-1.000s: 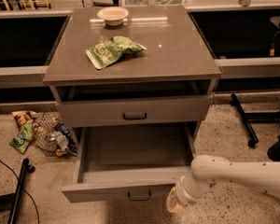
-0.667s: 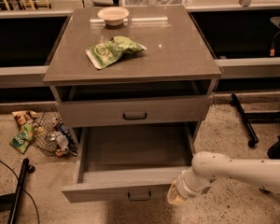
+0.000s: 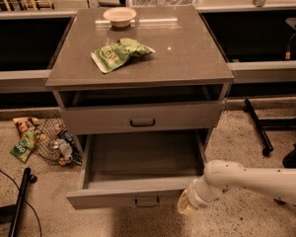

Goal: Close middle drawer

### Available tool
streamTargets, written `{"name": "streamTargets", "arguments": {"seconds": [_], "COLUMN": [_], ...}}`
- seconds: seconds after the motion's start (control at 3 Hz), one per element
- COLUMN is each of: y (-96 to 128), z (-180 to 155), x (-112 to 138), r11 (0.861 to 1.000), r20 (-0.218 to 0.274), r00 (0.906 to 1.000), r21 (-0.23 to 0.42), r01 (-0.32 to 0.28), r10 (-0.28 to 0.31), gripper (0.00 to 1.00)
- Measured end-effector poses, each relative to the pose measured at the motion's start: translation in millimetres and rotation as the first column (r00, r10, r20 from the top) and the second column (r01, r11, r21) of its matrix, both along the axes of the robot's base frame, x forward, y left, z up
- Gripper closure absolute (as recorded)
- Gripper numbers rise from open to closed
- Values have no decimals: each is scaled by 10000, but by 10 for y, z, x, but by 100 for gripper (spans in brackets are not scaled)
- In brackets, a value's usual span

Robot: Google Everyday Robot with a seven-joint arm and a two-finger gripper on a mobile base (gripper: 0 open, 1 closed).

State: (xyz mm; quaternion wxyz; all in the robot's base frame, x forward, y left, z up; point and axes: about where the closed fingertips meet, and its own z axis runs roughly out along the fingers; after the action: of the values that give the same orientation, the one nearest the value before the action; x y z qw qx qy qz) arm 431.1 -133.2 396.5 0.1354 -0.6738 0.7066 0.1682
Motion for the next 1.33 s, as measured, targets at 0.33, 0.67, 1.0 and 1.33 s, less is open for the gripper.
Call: {"name": "streamTargets", "arguments": {"seconds": [0.33, 0.67, 1.0, 1.33], "y": [0, 0, 0, 0], "z": [0, -1, -1, -56], "x": [0, -1, 0, 94], "r11": [10000, 10000, 10000, 9998], "r20": [0, -1, -2, -39], "r00": [10000, 10000, 10000, 10000], "r21": [0, 0, 1, 175], "r01": [0, -1, -1, -88], "r10": [0, 1, 1, 89], "gripper": [34, 11, 0, 0]}}
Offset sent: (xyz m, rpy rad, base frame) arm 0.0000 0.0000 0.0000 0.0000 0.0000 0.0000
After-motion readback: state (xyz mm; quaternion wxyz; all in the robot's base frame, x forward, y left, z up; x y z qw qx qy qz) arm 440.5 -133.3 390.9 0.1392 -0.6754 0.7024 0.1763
